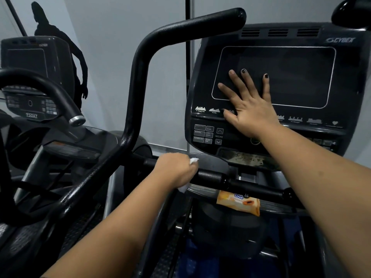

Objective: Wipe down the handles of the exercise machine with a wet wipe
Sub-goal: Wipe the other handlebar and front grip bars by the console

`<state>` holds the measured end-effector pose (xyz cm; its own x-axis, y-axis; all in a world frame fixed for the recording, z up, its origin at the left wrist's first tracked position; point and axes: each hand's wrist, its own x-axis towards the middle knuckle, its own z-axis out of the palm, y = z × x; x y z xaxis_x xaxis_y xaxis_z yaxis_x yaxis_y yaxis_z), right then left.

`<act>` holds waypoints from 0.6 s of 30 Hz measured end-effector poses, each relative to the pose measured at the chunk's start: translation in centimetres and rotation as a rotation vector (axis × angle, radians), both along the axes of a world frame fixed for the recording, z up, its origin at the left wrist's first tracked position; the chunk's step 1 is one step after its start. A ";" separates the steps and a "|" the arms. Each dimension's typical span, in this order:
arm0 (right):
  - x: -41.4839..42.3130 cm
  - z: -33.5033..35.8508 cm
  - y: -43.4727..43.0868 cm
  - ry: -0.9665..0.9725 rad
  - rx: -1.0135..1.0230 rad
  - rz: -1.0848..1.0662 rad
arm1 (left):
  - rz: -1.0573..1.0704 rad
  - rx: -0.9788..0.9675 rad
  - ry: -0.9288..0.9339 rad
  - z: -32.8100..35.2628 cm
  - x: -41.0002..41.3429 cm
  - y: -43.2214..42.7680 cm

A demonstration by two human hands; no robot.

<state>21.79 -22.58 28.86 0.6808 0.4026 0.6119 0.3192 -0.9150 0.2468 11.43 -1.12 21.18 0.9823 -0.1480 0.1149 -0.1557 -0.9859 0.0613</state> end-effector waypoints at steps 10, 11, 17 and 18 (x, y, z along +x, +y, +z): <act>-0.1 0.0 0.1 0.000 0.001 -0.009 | -0.195 -0.114 -0.476 -2.6 -3.2 -7.5; -0.1 0.0 0.0 0.001 -0.002 -0.012 | -0.204 -0.134 -0.538 -3.5 -3.4 -7.1; -0.2 0.0 0.0 0.006 -0.002 -0.013 | -0.155 -0.419 -0.641 -7.6 -4.0 -3.4; -0.1 0.0 0.0 0.003 -0.001 -0.013 | -0.128 -0.446 -0.656 -8.1 -3.9 -2.8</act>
<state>21.65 -22.61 28.86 0.6880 0.3943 0.6093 0.3078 -0.9188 0.2470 7.54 -3.88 13.10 0.6729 -0.0586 0.7374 -0.4064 -0.8622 0.3023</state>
